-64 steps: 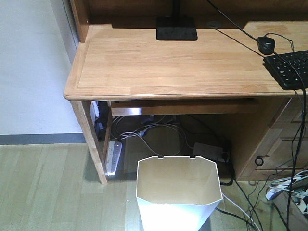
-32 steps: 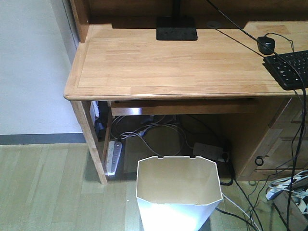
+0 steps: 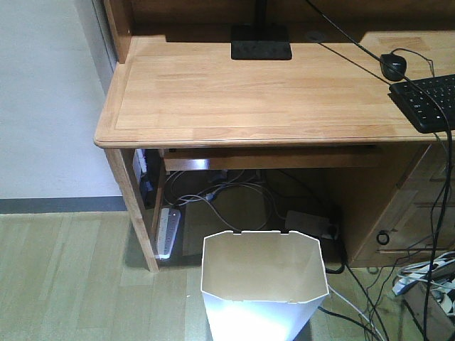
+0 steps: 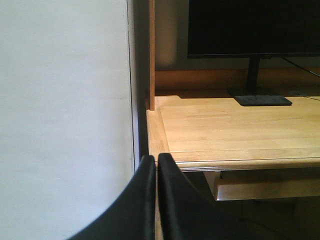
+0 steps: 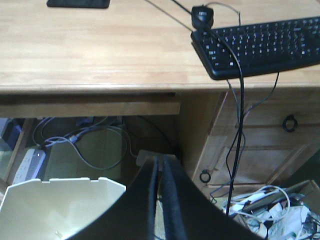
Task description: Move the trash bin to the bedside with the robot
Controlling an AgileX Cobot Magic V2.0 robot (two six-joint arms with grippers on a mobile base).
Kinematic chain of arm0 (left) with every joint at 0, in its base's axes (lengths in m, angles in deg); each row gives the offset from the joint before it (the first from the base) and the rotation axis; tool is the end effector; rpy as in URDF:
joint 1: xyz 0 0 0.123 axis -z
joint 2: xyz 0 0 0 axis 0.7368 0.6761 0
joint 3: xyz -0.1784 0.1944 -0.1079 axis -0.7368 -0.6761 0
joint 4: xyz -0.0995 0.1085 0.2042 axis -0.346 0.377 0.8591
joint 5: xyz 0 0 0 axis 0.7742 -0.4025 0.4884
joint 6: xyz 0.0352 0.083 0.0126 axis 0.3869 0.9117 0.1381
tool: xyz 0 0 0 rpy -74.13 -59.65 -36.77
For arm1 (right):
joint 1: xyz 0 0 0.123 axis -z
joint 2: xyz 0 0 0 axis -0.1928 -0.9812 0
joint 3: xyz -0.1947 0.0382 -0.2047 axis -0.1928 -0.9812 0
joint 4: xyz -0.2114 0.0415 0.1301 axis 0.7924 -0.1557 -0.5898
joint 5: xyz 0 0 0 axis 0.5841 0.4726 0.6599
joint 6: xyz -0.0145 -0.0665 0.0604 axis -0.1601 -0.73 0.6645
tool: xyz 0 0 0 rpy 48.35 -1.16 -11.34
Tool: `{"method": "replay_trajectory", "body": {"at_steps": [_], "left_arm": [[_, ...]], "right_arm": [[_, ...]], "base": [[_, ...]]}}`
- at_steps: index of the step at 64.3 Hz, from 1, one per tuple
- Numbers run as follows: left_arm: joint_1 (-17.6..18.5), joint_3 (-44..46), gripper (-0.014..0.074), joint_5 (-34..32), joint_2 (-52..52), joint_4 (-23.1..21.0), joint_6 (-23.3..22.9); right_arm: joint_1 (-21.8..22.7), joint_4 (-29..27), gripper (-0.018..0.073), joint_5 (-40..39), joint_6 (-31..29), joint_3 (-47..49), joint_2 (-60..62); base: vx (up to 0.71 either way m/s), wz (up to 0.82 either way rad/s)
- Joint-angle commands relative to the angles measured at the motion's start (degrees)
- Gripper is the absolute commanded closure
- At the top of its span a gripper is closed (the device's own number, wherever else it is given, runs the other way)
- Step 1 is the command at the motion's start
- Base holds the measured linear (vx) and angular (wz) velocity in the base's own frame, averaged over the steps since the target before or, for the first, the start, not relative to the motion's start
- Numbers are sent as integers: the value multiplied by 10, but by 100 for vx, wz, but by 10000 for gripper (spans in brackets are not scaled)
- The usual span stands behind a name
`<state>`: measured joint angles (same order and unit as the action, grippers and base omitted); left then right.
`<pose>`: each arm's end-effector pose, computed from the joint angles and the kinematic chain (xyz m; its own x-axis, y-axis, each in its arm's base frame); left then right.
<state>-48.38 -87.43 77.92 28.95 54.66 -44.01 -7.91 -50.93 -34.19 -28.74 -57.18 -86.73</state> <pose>0.0562 -0.0026 0.1937 -0.0422 -0.0517 -0.9978 0.0201 0.9984 -0.0526 0.1118 -0.0097 0.2830 -0.5309 -0.0138 -0.8473 0.0632 0.9964 -0.0558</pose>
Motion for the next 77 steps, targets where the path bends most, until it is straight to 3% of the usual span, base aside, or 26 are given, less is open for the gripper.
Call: {"method": "replay_trajectory", "body": {"at_steps": [1, 12, 25, 34, 47, 53, 65, 77], "left_arm": [[3, -12, 602, -38, -5, -6, -2], [3, -12, 602, -38, -5, -6, -2], [3, -12, 602, -38, -5, -6, -2], [3, -12, 602, -38, -5, -6, -2], [3, -12, 602, -38, -5, -6, -2], [3, -12, 602, -38, -5, -6, -2], [3, -12, 602, -38, -5, -6, -2], [3, -12, 602, -38, -5, -6, -2]], "right_arm": [[0, 4, 494, -29, -8, 20, -12], [0, 1, 329, -28, -8, 20, -22], [0, 1, 44, -28, -8, 20, -22], [0, 1, -64, -28, -8, 20, -22], [0, 0, -53, -28, -3, 20, -22], [0, -39, -23, -29, 18, 20, -22], [0, -91, 22, -17, -48, 51, -81], [0, -100, 21, -8, -55, 95, -187]], "base": [[0, 0], [0, 0], [0, 0], [0, 0], [0, 0], [0, 0], [0, 0], [0, 0]]}}
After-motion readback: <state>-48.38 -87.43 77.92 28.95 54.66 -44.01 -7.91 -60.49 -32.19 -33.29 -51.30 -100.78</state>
